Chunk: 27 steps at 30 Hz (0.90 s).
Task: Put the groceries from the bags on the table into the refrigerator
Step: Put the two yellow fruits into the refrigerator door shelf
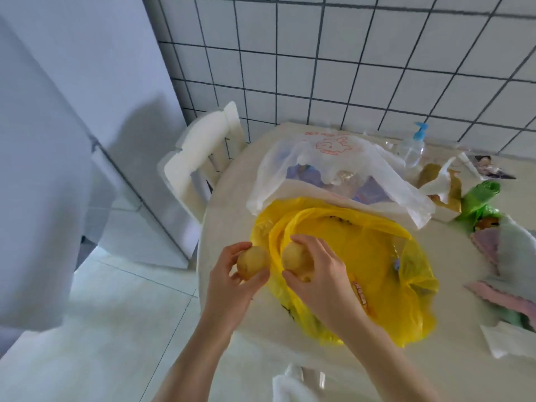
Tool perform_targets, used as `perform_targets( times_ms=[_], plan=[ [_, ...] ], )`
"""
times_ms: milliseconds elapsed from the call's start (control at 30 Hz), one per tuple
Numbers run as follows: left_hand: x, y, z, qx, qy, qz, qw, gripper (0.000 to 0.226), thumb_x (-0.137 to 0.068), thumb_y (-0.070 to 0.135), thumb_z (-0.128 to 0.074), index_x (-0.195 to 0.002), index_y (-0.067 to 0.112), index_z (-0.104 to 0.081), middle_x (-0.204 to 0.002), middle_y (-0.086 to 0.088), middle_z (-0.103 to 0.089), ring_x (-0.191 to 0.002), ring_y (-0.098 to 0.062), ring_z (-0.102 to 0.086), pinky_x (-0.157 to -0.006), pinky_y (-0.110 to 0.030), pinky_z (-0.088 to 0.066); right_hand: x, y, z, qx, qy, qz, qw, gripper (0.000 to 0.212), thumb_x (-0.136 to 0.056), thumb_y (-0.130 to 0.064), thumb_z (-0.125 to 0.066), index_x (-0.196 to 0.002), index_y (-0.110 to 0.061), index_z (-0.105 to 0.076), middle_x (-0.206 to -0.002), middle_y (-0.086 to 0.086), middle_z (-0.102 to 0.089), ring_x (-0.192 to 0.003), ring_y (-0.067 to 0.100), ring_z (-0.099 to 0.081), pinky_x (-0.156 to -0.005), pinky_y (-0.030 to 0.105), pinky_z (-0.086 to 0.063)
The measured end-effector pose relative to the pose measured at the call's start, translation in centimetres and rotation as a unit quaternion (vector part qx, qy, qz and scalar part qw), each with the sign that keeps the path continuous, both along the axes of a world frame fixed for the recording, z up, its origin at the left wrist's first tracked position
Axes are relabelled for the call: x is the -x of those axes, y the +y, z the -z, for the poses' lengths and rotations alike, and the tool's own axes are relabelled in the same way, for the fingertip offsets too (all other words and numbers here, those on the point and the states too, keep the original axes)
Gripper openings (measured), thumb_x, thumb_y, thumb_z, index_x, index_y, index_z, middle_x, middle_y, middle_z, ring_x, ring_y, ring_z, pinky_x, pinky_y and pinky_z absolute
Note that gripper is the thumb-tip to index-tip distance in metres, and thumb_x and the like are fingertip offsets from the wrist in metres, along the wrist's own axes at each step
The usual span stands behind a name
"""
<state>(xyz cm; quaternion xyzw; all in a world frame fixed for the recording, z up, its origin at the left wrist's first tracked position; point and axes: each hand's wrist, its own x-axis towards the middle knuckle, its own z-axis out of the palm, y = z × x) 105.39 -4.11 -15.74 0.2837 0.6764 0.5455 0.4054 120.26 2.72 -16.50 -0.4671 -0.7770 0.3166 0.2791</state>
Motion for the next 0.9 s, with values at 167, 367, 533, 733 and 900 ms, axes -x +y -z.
perform_targets(
  times_ms=[167, 367, 533, 733, 900],
  plan=[
    [3.0, -10.5, -1.9, -0.028, 0.021, -0.056, 0.998, 0.047, -0.074, 0.001, -0.079, -0.105, 0.032, -0.061, -0.099, 0.011, -0.067, -0.079, -0.008, -0.068, -0.059, -0.019, -0.049, 4.2, -8.0, -1.6, -0.002, 0.049, -0.058, 0.997, 0.056, -0.07, -0.026, -0.082, -0.12, -0.029, -0.057, -0.108, -0.014, -0.057, -0.09, -0.003, -0.053, -0.076, 0.008, -0.045],
    [6.4, -24.5, -2.3, -0.036, 0.037, -0.151, 0.987, 0.048, -0.073, -0.004, -0.078, -0.102, 0.031, -0.063, -0.095, 0.007, -0.066, -0.078, -0.008, -0.068, -0.062, -0.024, -0.053, 8.7, -19.4, -2.0, 0.006, 0.093, -0.157, 0.983, 0.054, -0.071, -0.023, -0.081, -0.119, -0.022, -0.058, -0.11, -0.011, -0.059, -0.099, 0.004, -0.058, -0.08, 0.03, -0.056],
    [8.3, -35.4, -2.1, -0.027, 0.04, -0.246, 0.968, 0.047, -0.074, 0.004, -0.08, -0.105, 0.033, -0.061, -0.103, 0.01, -0.063, -0.085, -0.01, -0.068, -0.062, -0.018, -0.053, 12.9, -28.4, -1.0, 0.042, 0.049, -0.278, 0.959, 0.056, -0.073, -0.025, -0.082, -0.122, -0.024, -0.055, -0.114, -0.012, -0.058, -0.103, 0.004, -0.057, -0.087, 0.027, -0.053],
    [11.4, -44.5, -1.6, -0.024, 0.045, -0.376, 0.925, 0.048, -0.074, 0.006, -0.081, -0.106, 0.035, -0.059, -0.108, 0.011, -0.06, -0.083, -0.009, -0.068, -0.06, -0.012, -0.05, 18.8, -35.6, -1.7, 0.056, 0.039, -0.375, 0.924, 0.058, -0.074, -0.03, -0.08, -0.125, -0.027, -0.053, -0.116, -0.011, -0.056, -0.104, 0.005, -0.056, -0.087, 0.026, -0.054],
    [15.0, -46.6, -1.5, -0.023, 0.032, -0.413, 0.91, 0.049, -0.075, 0.008, -0.081, -0.105, 0.039, -0.057, -0.108, 0.014, -0.058, -0.084, -0.01, -0.067, -0.059, -0.009, -0.049, 23.3, -37.4, -2.5, 0.056, 0.042, -0.397, 0.915, 0.059, -0.074, -0.029, -0.081, -0.126, -0.025, -0.053, -0.118, -0.009, -0.057, -0.104, 0.007, -0.057, -0.087, 0.03, -0.055]
  ],
)
